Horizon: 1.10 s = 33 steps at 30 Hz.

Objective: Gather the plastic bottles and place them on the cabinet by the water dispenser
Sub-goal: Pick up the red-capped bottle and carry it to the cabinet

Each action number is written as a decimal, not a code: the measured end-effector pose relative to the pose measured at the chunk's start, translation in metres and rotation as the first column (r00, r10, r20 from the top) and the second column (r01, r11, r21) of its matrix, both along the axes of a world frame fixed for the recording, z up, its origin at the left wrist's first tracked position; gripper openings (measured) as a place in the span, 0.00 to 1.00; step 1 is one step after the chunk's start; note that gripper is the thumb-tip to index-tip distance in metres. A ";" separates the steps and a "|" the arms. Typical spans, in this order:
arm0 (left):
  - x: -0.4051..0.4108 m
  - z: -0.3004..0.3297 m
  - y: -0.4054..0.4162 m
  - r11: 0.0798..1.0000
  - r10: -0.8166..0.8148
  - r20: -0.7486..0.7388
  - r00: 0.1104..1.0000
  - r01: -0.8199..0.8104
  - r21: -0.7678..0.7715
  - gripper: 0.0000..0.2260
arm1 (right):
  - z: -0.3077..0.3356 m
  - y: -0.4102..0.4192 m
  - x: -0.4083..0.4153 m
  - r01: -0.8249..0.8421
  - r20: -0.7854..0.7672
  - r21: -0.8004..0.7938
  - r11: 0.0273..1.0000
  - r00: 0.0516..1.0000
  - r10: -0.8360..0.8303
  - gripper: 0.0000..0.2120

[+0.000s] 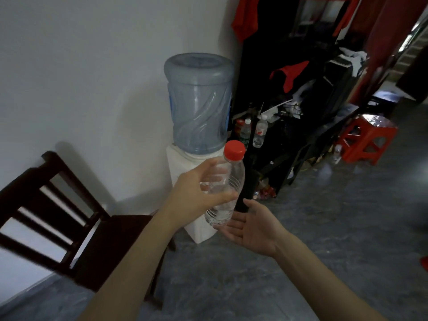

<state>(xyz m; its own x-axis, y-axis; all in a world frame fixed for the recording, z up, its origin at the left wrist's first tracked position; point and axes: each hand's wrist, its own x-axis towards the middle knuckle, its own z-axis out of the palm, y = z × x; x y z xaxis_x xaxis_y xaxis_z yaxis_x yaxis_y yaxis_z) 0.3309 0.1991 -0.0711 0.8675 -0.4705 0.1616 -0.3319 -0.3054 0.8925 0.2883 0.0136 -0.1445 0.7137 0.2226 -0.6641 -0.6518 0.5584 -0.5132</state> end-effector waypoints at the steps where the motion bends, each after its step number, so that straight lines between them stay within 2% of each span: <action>1: 0.014 -0.002 -0.005 1.000 -0.009 -0.005 1.000 0.009 -0.004 0.29 | 0.000 -0.005 0.011 0.021 -0.005 0.005 1.000 1.000 -0.021 0.29; 4: 0.050 -0.010 -0.021 0.999 -0.032 -0.029 0.999 0.032 -0.006 0.29 | -0.004 -0.020 0.039 0.082 -0.040 0.016 0.997 0.996 -0.081 0.26; 8: 0.099 -0.019 -0.045 0.998 -0.063 -0.048 0.997 0.063 0.007 0.28 | -0.015 -0.042 0.079 0.102 -0.051 0.018 0.995 0.994 -0.101 0.30; 12: 0.147 -0.029 -0.077 0.996 -0.087 -0.057 0.995 0.089 0.032 0.27 | -0.027 -0.072 0.121 0.151 -0.068 0.032 0.988 0.987 -0.149 0.29; 18: 0.231 -0.047 -0.146 0.989 -0.099 -0.072 0.992 0.106 0.099 0.27 | -0.043 -0.140 0.197 0.206 -0.101 0.036 0.978 0.974 -0.202 0.25; 24: 0.317 -0.055 -0.231 0.972 -0.096 -0.059 0.994 0.106 0.208 0.31 | -0.063 -0.220 0.285 0.240 -0.158 0.074 0.968 0.961 -0.226 0.26; 29: 0.375 -0.067 -0.289 0.955 -0.121 -0.047 0.992 0.129 0.266 0.27 | -0.084 -0.278 0.345 0.309 -0.205 0.094 0.946 0.936 -0.286 0.25; 33: 0.404 -0.087 -0.323 0.930 -0.159 -0.079 0.984 0.176 0.321 0.28 | -0.110 -0.306 0.373 0.349 -0.280 0.093 0.932 0.908 -0.312 0.25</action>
<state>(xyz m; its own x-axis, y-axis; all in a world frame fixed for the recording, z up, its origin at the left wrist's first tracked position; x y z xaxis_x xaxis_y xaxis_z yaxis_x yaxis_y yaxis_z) 0.7346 -0.1234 -0.1581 0.7745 -0.6291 -0.0672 -0.3604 -0.5261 0.7703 0.6615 -0.2927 -0.2542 0.5714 0.1058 -0.8138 -0.5158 0.8176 -0.2559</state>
